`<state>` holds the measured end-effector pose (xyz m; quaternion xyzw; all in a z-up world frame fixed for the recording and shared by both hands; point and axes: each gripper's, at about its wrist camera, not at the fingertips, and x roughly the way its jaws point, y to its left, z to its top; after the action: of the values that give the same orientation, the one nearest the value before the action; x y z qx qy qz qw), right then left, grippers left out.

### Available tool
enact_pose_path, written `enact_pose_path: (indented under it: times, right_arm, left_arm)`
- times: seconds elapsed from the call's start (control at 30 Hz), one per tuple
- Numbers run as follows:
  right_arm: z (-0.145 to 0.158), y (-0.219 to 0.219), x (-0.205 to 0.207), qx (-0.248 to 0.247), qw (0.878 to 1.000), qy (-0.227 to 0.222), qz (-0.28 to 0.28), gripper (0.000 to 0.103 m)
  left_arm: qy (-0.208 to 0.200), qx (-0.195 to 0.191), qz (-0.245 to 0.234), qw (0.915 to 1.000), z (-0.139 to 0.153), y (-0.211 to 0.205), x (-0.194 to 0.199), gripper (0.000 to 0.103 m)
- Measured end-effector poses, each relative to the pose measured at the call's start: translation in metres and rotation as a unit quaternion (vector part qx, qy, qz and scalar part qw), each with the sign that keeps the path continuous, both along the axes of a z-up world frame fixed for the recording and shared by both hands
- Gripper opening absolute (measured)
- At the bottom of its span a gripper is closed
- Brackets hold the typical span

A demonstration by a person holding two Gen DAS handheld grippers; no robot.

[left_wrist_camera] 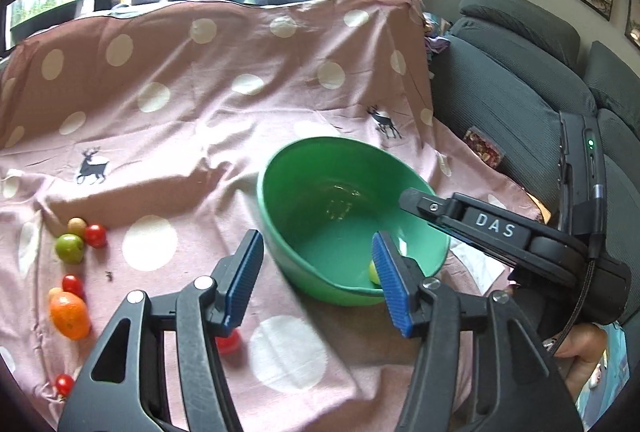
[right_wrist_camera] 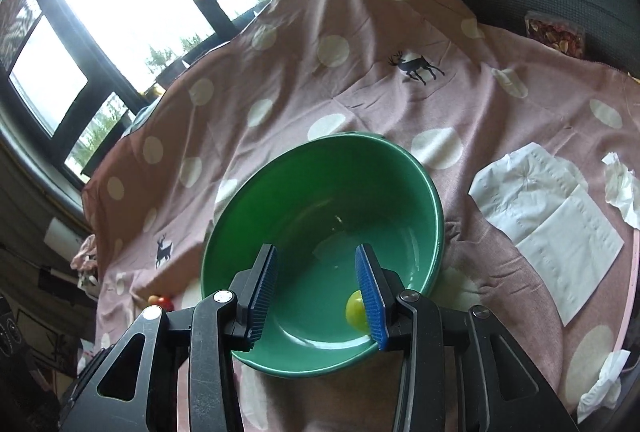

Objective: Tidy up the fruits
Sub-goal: 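Withdraw the right gripper from the bowl toward the orange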

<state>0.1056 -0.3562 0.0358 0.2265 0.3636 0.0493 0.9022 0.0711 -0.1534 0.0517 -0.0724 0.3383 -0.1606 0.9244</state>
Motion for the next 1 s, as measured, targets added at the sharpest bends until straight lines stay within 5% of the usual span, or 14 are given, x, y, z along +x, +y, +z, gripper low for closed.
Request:
enact_pose_path:
  times: [0.17, 0.53, 1.0]
  right_arm:
    - [0.005, 0.016, -0.001, -0.003, 1.0, -0.016, 0.017, 0.055]
    - [0.013, 0.061, -0.006, -0.017, 0.997, -0.04, 0.058, 0.076]
    - [-0.012, 0.134, -0.005, -0.015, 0.991, 0.007, 0.134, 0.079]
  left_arm:
    - [-0.011, 0.028, 0.078, 0.9965, 0.003, 0.043, -0.017, 0.059]
    - [0.024, 0.017, 0.212, 0.9769, -0.02, 0.134, -0.039, 0.064]
    - [0.062, 0.021, 0.278, 0.9584, -0.044, 0.181, -0.037, 0.067]
